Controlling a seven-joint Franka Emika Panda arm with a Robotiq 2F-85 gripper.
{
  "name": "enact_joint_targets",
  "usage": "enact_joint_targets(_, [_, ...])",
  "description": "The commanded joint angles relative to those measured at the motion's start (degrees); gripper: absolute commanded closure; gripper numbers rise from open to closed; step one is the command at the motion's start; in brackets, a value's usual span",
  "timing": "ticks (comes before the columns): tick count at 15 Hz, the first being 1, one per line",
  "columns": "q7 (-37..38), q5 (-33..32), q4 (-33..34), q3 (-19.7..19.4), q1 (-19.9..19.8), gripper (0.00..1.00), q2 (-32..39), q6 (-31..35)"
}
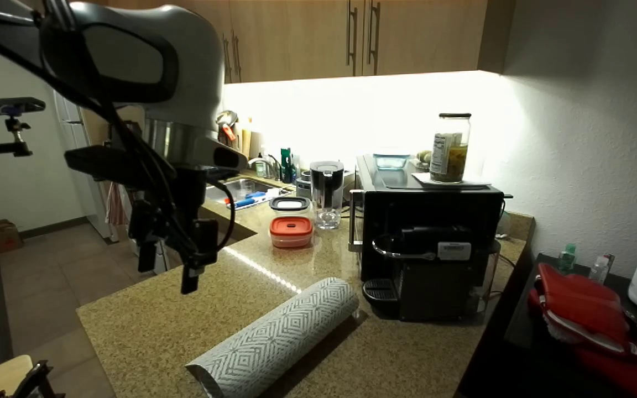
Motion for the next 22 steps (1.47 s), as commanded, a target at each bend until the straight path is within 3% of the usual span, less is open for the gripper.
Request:
enact_joint_targets(1, [2.4,1.5,-3.7,1.2,-0.3,0.00,-0.2,3.1])
enact_joint_targets(15, [15.8,6.5,-14.0,7.3,1.3,0.00,1.2,25.2])
enact_joint_targets(22, [23.7,6.9,-12.6,9.6,1.0,0.00,6.7,33.4])
